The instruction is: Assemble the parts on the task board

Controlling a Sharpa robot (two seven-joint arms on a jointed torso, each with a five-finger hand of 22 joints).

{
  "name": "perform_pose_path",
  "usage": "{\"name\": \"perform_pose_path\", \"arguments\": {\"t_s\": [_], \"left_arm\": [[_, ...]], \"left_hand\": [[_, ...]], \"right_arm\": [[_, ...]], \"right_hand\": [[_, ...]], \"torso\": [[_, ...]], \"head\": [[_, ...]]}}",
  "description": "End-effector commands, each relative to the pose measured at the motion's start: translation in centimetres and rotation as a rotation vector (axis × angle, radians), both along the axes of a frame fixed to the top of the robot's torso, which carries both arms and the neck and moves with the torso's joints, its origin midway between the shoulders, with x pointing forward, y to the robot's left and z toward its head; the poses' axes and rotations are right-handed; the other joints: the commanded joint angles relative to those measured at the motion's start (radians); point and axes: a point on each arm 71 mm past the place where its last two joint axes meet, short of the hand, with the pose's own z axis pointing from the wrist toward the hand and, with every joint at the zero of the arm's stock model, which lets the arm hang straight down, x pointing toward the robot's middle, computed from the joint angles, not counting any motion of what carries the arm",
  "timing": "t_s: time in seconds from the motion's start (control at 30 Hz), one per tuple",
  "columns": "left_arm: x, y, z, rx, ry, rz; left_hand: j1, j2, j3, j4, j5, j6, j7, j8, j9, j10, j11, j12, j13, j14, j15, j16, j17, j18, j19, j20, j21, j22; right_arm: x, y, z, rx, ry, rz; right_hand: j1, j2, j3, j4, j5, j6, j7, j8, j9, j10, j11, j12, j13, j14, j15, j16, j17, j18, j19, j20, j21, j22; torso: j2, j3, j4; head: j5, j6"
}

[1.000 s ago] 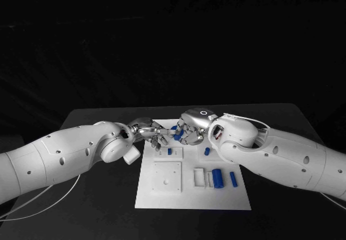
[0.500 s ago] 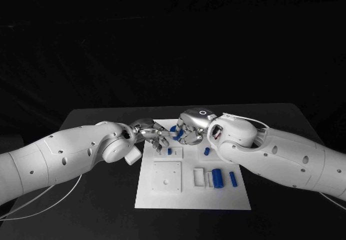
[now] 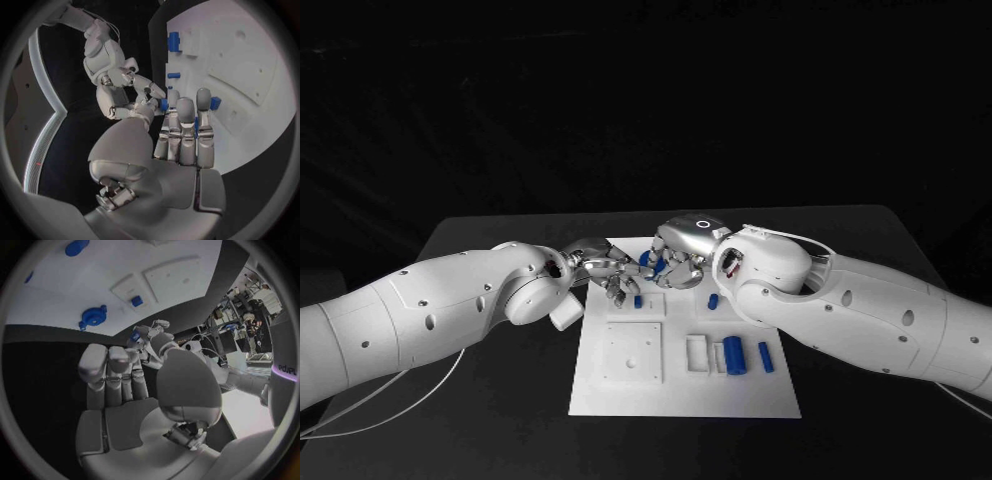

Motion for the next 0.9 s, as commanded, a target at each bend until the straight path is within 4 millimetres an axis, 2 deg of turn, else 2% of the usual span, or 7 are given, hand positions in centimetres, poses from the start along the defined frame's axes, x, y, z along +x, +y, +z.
{"name": "perform_pose_path", "arguments": {"t_s": [0.03, 0.17, 0.43, 0.63, 0.7, 0.87, 0.9], "left_arm": [[-0.21, -0.41, 0.05, -0.010, 0.005, -0.037], [-0.23, -0.43, 0.07, -0.014, 0.004, -0.040], [-0.18, -0.50, 0.18, -0.033, -0.002, -0.033], [-0.05, -0.48, 0.29, -0.055, -0.004, -0.012], [-0.03, -0.52, 0.31, -0.059, -0.003, -0.008], [-0.04, -0.69, 0.30, -0.059, -0.001, -0.004], [-0.04, -0.71, 0.29, -0.057, -0.001, -0.003]], "left_hand": [[0.001, 0.016, 0.009, -0.013, 0.014, 0.014, -0.002, -0.001, 0.001, 0.004, -0.009, -0.007, -0.002, -0.004, -0.001, 0.007, 0.000, 0.008, -0.005, -0.001, 0.007, 0.019], [0.004, 0.025, 0.025, -0.029, 0.066, 0.037, -0.013, 0.010, 0.012, 0.011, -0.013, -0.011, -0.002, -0.004, -0.003, 0.009, 0.001, 0.007, -0.006, -0.003, 0.009, 0.020], [0.004, 0.047, 0.052, -0.071, 0.092, 0.058, -0.031, 0.036, 0.101, 0.039, -0.022, -0.021, -0.003, 0.002, -0.011, 0.012, 0.003, 0.001, -0.006, -0.011, 0.018, 0.020], [-0.013, 0.061, 0.103, -0.105, 0.110, 0.048, -0.043, 0.071, 0.257, 0.071, -0.031, -0.037, -0.005, 0.010, -0.019, 0.019, 0.008, -0.004, -0.005, -0.020, 0.037, 0.021], [-0.015, 0.064, 0.120, -0.113, 0.136, 0.060, -0.048, 0.085, 0.303, 0.084, -0.035, -0.037, -0.003, 0.013, -0.023, 0.020, 0.009, -0.004, -0.005, -0.023, 0.043, 0.021], [-0.046, 0.061, 0.171, -0.132, 0.176, 0.070, -0.056, 0.074, 0.454, 0.109, -0.041, -0.039, 0.003, 0.018, -0.031, 0.023, 0.012, -0.008, -0.009, -0.031, 0.063, 0.022], [-0.047, 0.060, 0.172, -0.133, 0.178, 0.071, -0.056, 0.073, 0.458, 0.110, -0.041, -0.039, 0.004, 0.018, -0.031, 0.023, 0.013, -0.008, -0.009, -0.031, 0.064, 0.022]], "right_arm": [[-0.02, 0.09, -0.02, -0.008, 0.003, 0.003], [-0.02, 0.12, -0.04, -0.009, 0.004, 0.004], [-0.02, 0.17, -0.08, -0.011, 0.008, 0.008], [-0.03, 0.23, -0.09, -0.010, 0.011, 0.010], [-0.05, 0.26, -0.08, -0.009, 0.011, 0.011], [-0.03, 0.27, -0.06, -0.006, 0.008, 0.009], [-0.02, 0.24, -0.05, -0.006, 0.007, 0.008]], "right_hand": [[0.011, -0.002, 0.003, 0.005, 0.002, 0.005, -0.002, 0.005, 0.001, 0.003, -0.004, -0.006, 0.000, -0.001, -0.006, -0.004, 0.001, 0.001, 0.030, -0.004, 0.000, 0.123], [0.011, -0.002, 0.003, 0.005, 0.002, 0.005, -0.002, 0.005, 0.001, 0.003, -0.004, -0.006, 0.000, -0.001, -0.006, -0.004, 0.001, 0.001, 0.030, -0.004, 0.000, 0.123], [0.011, -0.002, 0.003, 0.005, 0.002, 0.005, -0.002, 0.005, 0.001, 0.003, -0.004, -0.006, 0.000, -0.001, -0.006, -0.004, 0.001, 0.001, 0.030, -0.004, 0.000, 0.123], [0.012, -0.002, 0.002, 0.007, 0.001, 0.004, -0.002, 0.005, 0.001, 0.003, -0.004, -0.007, 0.001, -0.001, -0.006, -0.005, 0.002, 0.001, 0.030, -0.004, -0.001, 0.122], [0.012, -0.002, 0.002, 0.007, 0.001, 0.004, -0.002, 0.005, 0.001, 0.003, -0.004, -0.007, 0.001, -0.001, -0.006, -0.005, 0.002, 0.001, 0.030, -0.004, -0.001, 0.122], [0.013, -0.002, 0.001, 0.008, 0.001, 0.002, -0.002, 0.005, 0.001, 0.001, -0.003, -0.009, -0.001, -0.001, -0.006, -0.006, 0.002, 0.001, 0.029, -0.004, -0.003, 0.122], [0.011, -0.003, 0.001, 0.009, 0.001, 0.000, -0.001, 0.005, 0.001, 0.000, -0.003, -0.011, -0.002, -0.001, -0.005, -0.008, 0.001, 0.001, 0.029, -0.004, -0.005, 0.122]], "torso": [[0.000, 0.0002, -0.0003], [0.000, 0.0003, -0.0003], [0.000, -0.0001, 0.0001], [-0.001, 0.0004, -0.0005], [-0.001, 0.0004, 0.0001], [-0.001, 0.0006, -0.0001], [-0.001, 0.0007, -0.0002]], "head": [[0.000, -0.001], [-0.001, -0.001], [-0.001, -0.002], [-0.001, -0.002], [-0.002, -0.002], [0.000, -0.003], [0.000, -0.004]]}}
